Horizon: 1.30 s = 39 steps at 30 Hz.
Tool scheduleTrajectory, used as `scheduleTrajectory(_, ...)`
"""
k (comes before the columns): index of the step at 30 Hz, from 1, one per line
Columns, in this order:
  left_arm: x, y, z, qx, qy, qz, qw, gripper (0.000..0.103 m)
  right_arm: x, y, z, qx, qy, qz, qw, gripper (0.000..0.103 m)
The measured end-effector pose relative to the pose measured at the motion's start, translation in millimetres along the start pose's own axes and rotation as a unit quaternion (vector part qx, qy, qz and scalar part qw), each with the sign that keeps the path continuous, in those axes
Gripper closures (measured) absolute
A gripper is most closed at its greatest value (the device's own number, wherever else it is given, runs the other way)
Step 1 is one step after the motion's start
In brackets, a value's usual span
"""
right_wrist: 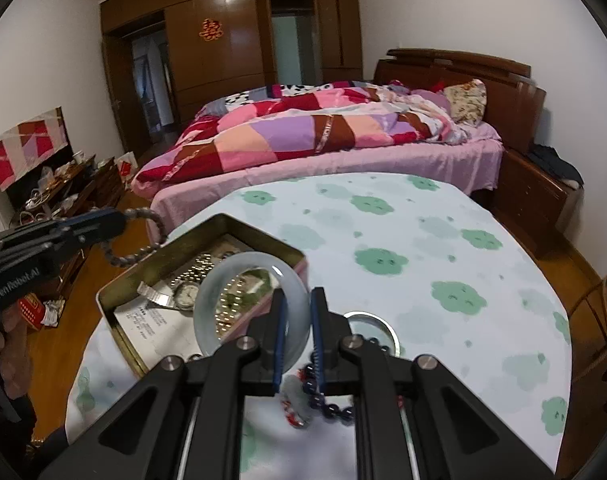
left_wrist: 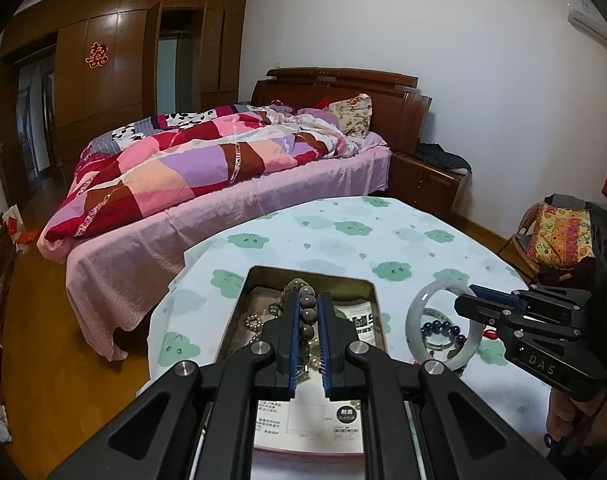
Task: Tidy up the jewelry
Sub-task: 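Carry the grey bead bracelet and white bangle over the tin box with both tools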
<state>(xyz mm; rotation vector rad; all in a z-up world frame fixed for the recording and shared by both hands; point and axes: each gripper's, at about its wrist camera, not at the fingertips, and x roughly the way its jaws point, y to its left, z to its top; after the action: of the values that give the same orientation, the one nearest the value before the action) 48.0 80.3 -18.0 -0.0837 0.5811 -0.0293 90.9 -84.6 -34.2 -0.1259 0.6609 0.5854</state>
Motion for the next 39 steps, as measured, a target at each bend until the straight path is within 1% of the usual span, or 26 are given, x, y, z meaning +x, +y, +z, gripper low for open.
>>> scheduleTrajectory(13,9.5,20.0,-11.5,-0.02,0.016,0.011,0.9996,0.095,22.1,36.4,8.6,-0.038,0.012,0.02,0.999,0.089)
scheduleTrajectory(16,13.3,22.2,-14.3,-0.02,0.02,0.017,0.9995,0.095,25.9,40.5,9.8,-0.042,0.015,0.023,0.999,0.089)
scheduleTrajectory(30,28.0,28.5,-24.8,-0.03,0.041,0.014,0.9986,0.095,43.6,57.9,7.1,-0.054,0.032,0.036,0.997,0.089)
scheduleTrajectory(39,37.8,30.6,-33.8,-0.031,0.055,0.018,0.9978,0.095,51.0,57.0,2.2,-0.05,0.042,0.037,0.997,0.089)
